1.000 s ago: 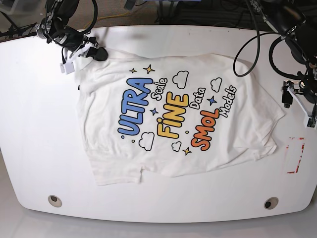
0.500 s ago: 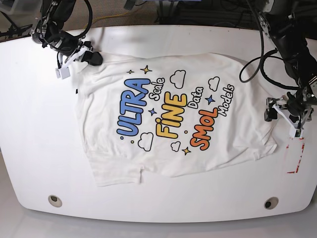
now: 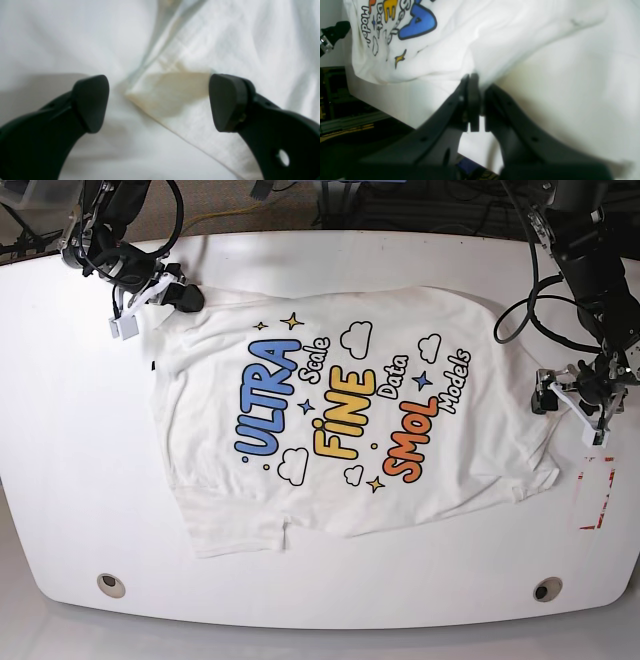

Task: Fold the T-shirt properly
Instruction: 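Grasp the shirt's shoulder edge with both grippers and lift it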

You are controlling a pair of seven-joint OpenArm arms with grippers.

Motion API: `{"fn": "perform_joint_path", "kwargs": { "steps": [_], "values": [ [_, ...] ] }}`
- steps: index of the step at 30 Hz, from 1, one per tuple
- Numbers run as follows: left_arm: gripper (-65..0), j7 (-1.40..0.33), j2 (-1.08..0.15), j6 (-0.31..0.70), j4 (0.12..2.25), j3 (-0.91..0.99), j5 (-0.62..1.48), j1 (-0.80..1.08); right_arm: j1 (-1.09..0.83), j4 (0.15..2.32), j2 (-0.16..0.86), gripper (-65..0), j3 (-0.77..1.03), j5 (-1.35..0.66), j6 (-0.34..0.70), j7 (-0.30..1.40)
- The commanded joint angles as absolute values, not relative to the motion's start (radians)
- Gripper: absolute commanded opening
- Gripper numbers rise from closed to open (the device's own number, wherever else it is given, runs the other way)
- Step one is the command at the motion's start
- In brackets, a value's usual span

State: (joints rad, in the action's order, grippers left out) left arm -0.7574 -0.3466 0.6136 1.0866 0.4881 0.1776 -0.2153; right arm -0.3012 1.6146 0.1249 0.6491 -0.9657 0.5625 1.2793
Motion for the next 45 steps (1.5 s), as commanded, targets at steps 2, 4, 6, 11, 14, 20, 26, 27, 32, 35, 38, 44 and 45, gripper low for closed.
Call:
{"fn": "perform_joint_path", "kwargs": {
  "steps": [2,4,6,11,14,20,26,27,32,35,38,44,45],
  "values": [
    [-14.3,-0.743,-0.366,0.624,1.055,0.489,0.186,-0.231,-0.298,1.632,0.136,-65.0,0.657,-0.987,0.57,1.265],
    [-25.8,-0.742,-0.366,0.653,1.055,0.479,0.186,-0.231,-0.298,1.632,0.136,-65.0,0.657,-0.987,0.57,1.265],
    [-40.1,-0.742,-0.366,0.68,1.055,0.464,0.186,-0.231,-0.298,1.633,0.136,-65.0,0.659,-0.987,0.57,1.265],
    [-63.1,-0.754,-0.366,0.694,1.099,0.464,0.186,-0.211,-0.312,1.685,0.136,-65.0,0.659,-0.989,0.57,1.265],
    [-63.3,-0.828,-0.366,0.696,1.214,0.481,0.191,-0.165,-0.325,1.738,0.136,-65.0,0.659,-0.989,0.565,1.265],
    [-63.3,-1.007,-0.355,0.698,1.575,0.561,0.193,-0.022,-0.326,1.807,0.176,-65.0,0.657,-0.989,0.564,1.265],
    [-63.5,-1.11,-0.309,0.698,1.828,0.639,0.189,0.087,-0.32,1.844,0.228,-65.0,0.661,-0.987,0.567,1.265],
    [-63.5,-1.141,-0.297,0.698,1.871,0.654,0.188,0.102,-0.318,1.844,0.24,-65.0,0.661,-0.989,0.57,1.265],
    [-63.5,-1.227,-0.277,0.698,1.951,0.688,0.189,0.156,-0.318,1.845,0.292,-65.0,0.661,-0.998,0.572,1.273],
    [-63.5,-1.228,-0.277,0.698,1.952,0.717,0.189,0.202,-0.369,1.845,0.305,-65.0,0.659,-0.998,0.572,1.274],
    [-63.5,-1.228,-0.277,0.698,1.952,0.736,0.189,0.231,-0.4,1.845,0.318,-65.0,0.656,-1.0,0.572,1.276],
    [-63.5,-1.228,-0.277,0.698,1.952,0.766,0.191,0.271,-0.475,1.845,0.358,-65.0,0.661,-1.078,0.572,1.305],
    [-63.5,-1.228,-0.275,0.698,1.952,0.771,0.191,0.274,-0.486,1.845,0.364,-65.0,0.661,-1.092,0.572,1.305]
  ]
}}
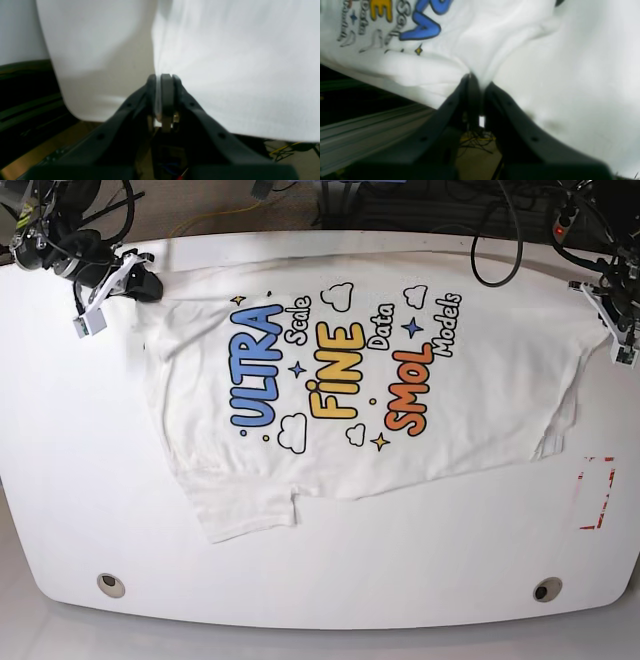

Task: Fold the T-shirt properly
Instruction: 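Grasp the shirt's shoulder edge with both grippers and lift it, then fold the lifted edge over the printed front with both grippers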

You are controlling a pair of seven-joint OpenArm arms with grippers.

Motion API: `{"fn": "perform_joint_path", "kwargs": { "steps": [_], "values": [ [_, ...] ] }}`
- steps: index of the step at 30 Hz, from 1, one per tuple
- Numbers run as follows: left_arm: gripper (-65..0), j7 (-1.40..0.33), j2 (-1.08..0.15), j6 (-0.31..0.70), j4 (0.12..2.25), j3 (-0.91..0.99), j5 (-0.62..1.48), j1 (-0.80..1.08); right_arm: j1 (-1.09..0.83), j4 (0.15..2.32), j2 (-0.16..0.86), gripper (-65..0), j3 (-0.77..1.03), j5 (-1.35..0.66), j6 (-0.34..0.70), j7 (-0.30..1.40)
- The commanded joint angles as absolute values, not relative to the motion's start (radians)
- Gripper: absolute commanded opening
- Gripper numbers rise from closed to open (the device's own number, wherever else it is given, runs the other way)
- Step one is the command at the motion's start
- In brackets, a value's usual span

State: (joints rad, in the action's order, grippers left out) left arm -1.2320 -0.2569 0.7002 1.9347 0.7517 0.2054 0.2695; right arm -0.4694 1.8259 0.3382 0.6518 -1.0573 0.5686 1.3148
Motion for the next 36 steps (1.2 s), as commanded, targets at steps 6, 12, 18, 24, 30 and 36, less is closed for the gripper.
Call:
{"fn": "perform_joint_path", "kwargs": {
  "steps": [6,12,18,24,30,36],
  "values": [
    [-63.5,-1.228,-0.262,0.698,1.952,0.776,0.191,0.306,-0.53,1.87,0.409,-65.0,0.662,-1.125,0.572,1.303],
    [-63.5,-1.23,-0.202,0.698,1.956,0.777,0.193,0.343,-0.536,1.868,0.404,-65.0,0.707,-1.125,0.573,1.307],
    [-63.5,-1.228,-0.173,0.698,1.954,0.777,0.193,0.294,-0.472,1.863,0.387,-65.0,0.714,-1.121,0.611,1.303],
    [-63.5,-1.233,-0.157,0.698,1.954,0.774,0.191,0.202,-0.389,1.785,0.375,-65.0,0.713,-1.069,0.61,1.303],
    [-63.5,-1.233,-0.156,0.698,1.946,0.769,0.186,0.084,-0.3,1.687,0.381,-65.0,0.719,-1.055,0.618,1.303],
    [-63.3,-1.231,-0.162,0.698,1.897,0.7,0.186,-0.016,-0.236,1.655,0.4,-65.0,0.719,-1.052,0.616,1.302]
  ]
}}
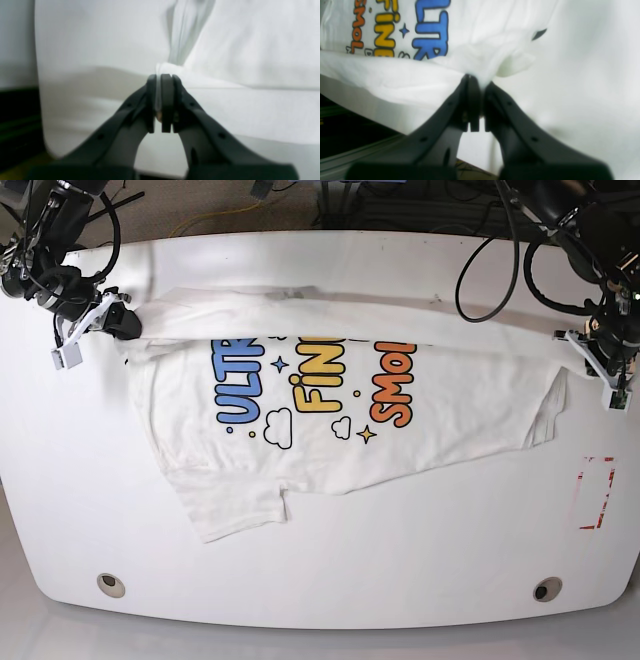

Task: Fold the T-shirt properly
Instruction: 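Fold the lifted edge over the printed front with both grippers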

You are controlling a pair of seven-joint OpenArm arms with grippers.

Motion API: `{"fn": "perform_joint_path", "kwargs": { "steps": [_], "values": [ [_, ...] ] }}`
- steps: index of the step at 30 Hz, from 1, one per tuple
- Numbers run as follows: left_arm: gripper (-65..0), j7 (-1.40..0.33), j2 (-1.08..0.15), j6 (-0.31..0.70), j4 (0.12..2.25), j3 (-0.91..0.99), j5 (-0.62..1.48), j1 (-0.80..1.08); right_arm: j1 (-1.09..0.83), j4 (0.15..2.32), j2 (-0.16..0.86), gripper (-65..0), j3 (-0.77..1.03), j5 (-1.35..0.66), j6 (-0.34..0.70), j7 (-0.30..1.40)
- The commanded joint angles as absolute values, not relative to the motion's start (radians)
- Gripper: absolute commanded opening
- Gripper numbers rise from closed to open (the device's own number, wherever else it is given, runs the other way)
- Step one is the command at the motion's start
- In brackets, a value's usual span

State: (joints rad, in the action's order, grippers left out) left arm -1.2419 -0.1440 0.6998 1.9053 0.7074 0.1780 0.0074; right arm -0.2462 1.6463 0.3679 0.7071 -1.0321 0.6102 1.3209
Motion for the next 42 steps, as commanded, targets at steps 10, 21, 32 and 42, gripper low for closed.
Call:
{"fn": "perform_joint_path", "kwargs": {
  "steps": [10,21,32,42],
  "values": [
    [-63.3,-1.184,-0.165,0.698,1.662,0.69,0.186,-0.133,-0.116,1.524,0.409,-65.0,0.713,-1.052,0.618,1.291],
    [-63.3,-0.981,-0.165,0.698,1.484,0.604,0.186,-0.128,0.038,1.345,0.409,-64.8,0.661,-1.026,0.611,1.225],
    [-63.3,-0.912,-0.222,0.698,1.38,0.602,0.186,-0.125,0.116,1.279,0.407,-34.6,0.638,-0.745,0.611,1.101],
    [-63.2,-0.901,-0.229,0.698,1.392,0.604,0.188,-0.088,0.012,1.451,0.392,-19.7,0.75,-0.739,0.618,1.214]
  ]
}}
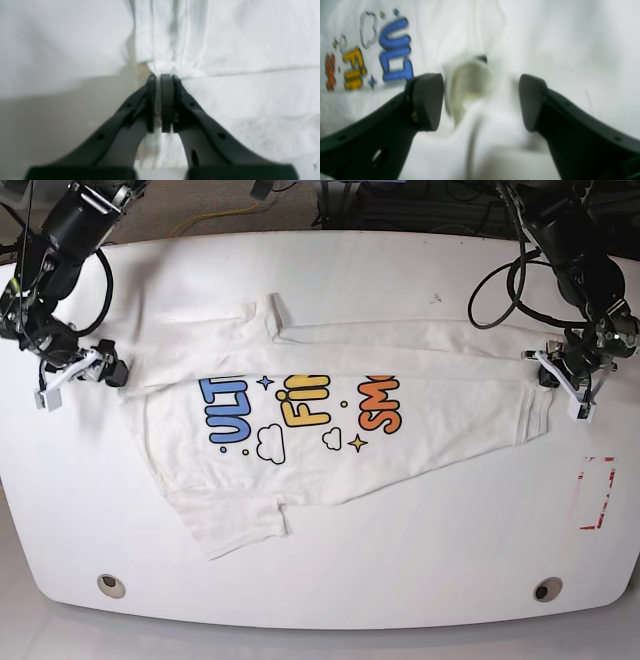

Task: Fold the T-shirt properly
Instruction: 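Fold the lifted edge over the printed front with both grippers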

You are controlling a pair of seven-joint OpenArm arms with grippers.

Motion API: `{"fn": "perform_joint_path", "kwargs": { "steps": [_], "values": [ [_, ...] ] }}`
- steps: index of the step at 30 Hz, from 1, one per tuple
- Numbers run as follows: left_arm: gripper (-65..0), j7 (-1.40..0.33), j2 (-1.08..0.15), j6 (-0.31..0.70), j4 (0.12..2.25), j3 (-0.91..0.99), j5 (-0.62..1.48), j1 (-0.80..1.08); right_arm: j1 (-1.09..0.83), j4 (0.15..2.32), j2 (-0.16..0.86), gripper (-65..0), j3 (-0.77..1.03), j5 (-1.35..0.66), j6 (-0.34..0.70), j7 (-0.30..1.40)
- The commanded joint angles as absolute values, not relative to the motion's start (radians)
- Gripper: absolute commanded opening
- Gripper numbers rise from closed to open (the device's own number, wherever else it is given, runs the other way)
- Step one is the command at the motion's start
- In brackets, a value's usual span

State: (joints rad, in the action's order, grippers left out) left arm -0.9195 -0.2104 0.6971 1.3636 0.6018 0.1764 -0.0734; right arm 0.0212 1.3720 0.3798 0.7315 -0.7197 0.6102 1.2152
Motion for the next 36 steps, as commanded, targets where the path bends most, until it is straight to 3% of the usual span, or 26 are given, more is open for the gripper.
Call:
{"fn": "perform_joint_path", "kwargs": {
  "steps": [1,6,12,24,27,29,31,36],
  "values": [
    [-63.2,-0.903,-0.228,0.698,1.4,0.604,0.188,-0.084,-0.022,1.501,0.364,-19.7,0.762,-0.739,0.618,1.23],
    [-63.2,-0.903,-0.225,0.698,1.417,0.602,0.188,-0.071,-0.136,1.655,0.268,-19.3,0.808,-0.739,0.618,1.27],
    [-63.2,-0.903,-0.223,0.698,1.411,0.602,0.188,-0.071,-0.177,1.662,0.186,-19.7,0.751,-0.734,0.642,1.239],
    [-63.2,-0.903,-0.223,0.698,1.417,0.601,0.188,-0.07,-0.12,1.491,0.176,-20.3,0.711,-0.733,0.668,1.193],
    [-63.2,-0.903,-0.223,0.698,1.417,0.601,0.188,-0.07,-0.13,1.526,0.171,-29.8,0.711,-0.737,0.661,1.196],
    [-63.2,-0.903,-0.223,0.698,1.417,0.601,0.188,-0.07,-0.143,1.546,0.17,-42.3,0.711,-0.737,0.659,1.196],
    [-63.2,-0.903,-0.223,0.698,1.417,0.601,0.188,-0.07,-0.151,1.558,0.17,-50.7,0.711,-0.739,0.659,1.199],
    [-63.2,-0.903,-0.223,0.698,1.417,0.601,0.188,-0.065,-0.173,1.598,0.171,-56.9,0.713,-0.739,0.67,1.199]
  ]
}}
